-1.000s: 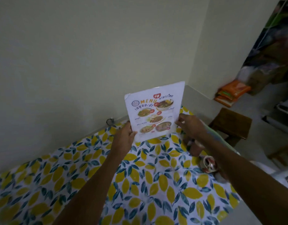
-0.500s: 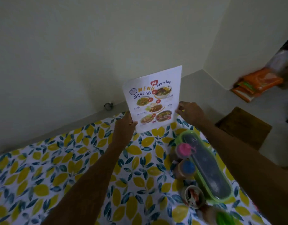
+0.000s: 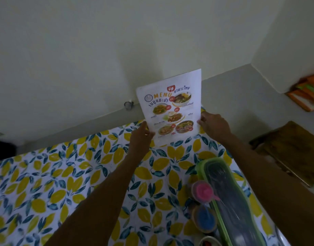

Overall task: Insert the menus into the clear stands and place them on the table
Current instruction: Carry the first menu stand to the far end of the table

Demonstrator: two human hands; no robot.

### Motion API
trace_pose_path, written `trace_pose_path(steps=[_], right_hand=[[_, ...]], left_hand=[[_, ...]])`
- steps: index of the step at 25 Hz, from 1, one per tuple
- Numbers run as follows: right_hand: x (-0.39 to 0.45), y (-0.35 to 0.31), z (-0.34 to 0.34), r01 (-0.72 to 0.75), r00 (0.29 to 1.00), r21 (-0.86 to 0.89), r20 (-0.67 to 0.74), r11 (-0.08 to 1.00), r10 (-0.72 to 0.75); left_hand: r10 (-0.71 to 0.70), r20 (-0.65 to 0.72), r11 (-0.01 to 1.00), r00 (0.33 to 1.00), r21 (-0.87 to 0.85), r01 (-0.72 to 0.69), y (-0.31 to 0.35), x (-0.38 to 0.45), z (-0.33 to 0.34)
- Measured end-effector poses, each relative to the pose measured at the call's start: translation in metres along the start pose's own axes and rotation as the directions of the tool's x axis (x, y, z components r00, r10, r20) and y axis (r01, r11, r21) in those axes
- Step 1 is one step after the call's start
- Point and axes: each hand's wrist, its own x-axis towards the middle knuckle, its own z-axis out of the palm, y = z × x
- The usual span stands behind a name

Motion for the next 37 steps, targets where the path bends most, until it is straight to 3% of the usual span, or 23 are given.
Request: trace_pose_path(steps=[10, 14, 17, 20, 22, 24, 26, 33, 37], right_hand=[[-0.010, 0.009, 0.018, 0.022, 0.994, 0.030, -0.103, 0.999, -0.019], [-0.014, -0.003, 0.026, -0.045, 0.988, 0.034, -0.147, 0.998, 0.049], [-0.018, -0.008, 0.027, -0.101, 0.994, 0.035, -0.050, 0.994, 0.102], [-0.033, -0.019, 0.016, -0.171, 0.985, -0.055, 0.017, 0.984, 0.173], [-0.050, -0.033, 0.008, -0.158, 0.987, -0.212, -0.008, 0.965, 0.160], [-0.070, -0.055, -0.002, -0.106, 0.994, -0.349, -0.020, 0.931, 0.105], [-0.093, -0.085, -0.009, -0.058, 0.998, -0.408, -0.028, 0.911, 0.051], [-0.200, -0.231, 0.029, 0.092, 0.994, -0.454, -0.013, 0.886, -0.111], [-0.272, -0.337, 0.092, 0.200, 0.978, -0.453, 0.040, 0.869, -0.204]], left_hand=[[0.026, -0.050, 0.999, 0.998, 0.024, -0.024, -0.007, 0.003, 0.008], [-0.011, -0.033, 1.000, 0.999, 0.002, 0.011, -0.005, 0.003, 0.007], [-0.042, 0.037, 0.998, 0.998, -0.039, 0.043, -0.003, 0.000, 0.000], [0.007, 0.062, 1.000, 0.998, 0.003, -0.007, -0.005, -0.014, -0.015], [0.051, 0.048, 0.982, 0.998, 0.178, -0.059, -0.012, -0.030, -0.029], [0.088, 0.016, 0.930, 0.996, 0.357, -0.088, -0.021, -0.050, -0.045], [0.138, -0.004, 0.894, 0.990, 0.431, -0.123, -0.033, -0.073, -0.064], [0.194, -0.006, 0.844, 0.981, 0.511, -0.163, -0.109, -0.174, -0.163], [0.130, -0.046, 0.868, 0.990, 0.487, -0.091, -0.201, -0.249, -0.227]])
